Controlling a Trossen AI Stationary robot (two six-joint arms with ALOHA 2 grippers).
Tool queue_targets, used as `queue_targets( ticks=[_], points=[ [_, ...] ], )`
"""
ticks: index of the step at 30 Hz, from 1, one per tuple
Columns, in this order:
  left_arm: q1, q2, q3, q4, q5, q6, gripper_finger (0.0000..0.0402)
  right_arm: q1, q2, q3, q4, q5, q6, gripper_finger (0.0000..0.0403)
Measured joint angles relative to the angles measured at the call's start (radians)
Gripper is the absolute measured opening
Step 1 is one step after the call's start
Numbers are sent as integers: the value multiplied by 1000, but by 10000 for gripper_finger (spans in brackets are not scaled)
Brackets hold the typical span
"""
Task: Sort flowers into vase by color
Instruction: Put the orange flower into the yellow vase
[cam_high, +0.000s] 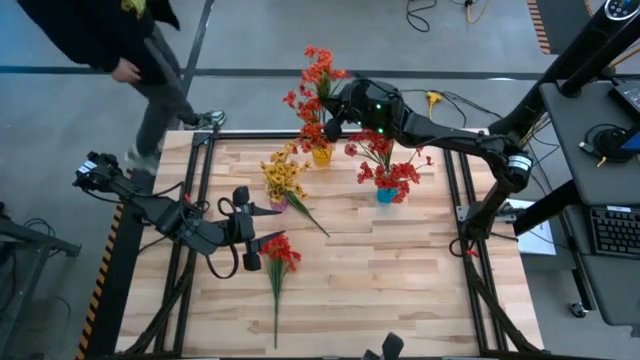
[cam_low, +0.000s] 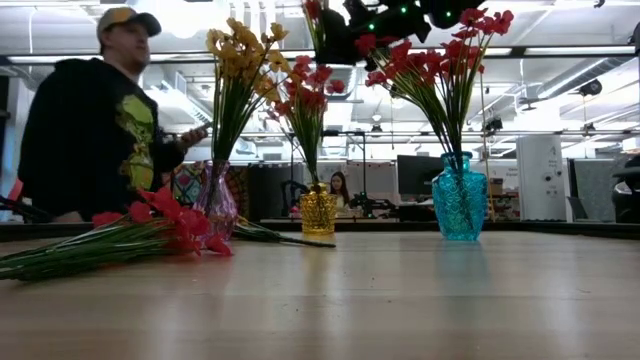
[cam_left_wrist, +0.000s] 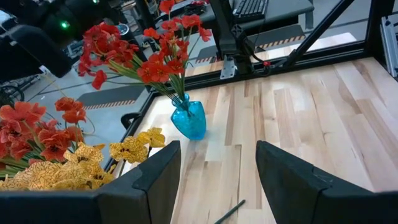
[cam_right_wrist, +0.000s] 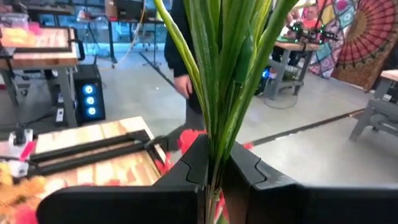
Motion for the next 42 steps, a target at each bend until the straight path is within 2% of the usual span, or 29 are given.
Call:
queue_targets(
  ticks=[23, 34, 42],
  points=[
    [0, 0, -4, -19, 0, -9, 191, -25, -3, -102, 82, -36, 3, 18],
    [0, 0, -5, -20, 0, -9, 191, -49, -6, -102, 76, -186, 1, 18],
    [0, 0, -5, -20, 0, -9, 191, -72, -6, -112, 74, -189, 25, 18]
  ],
)
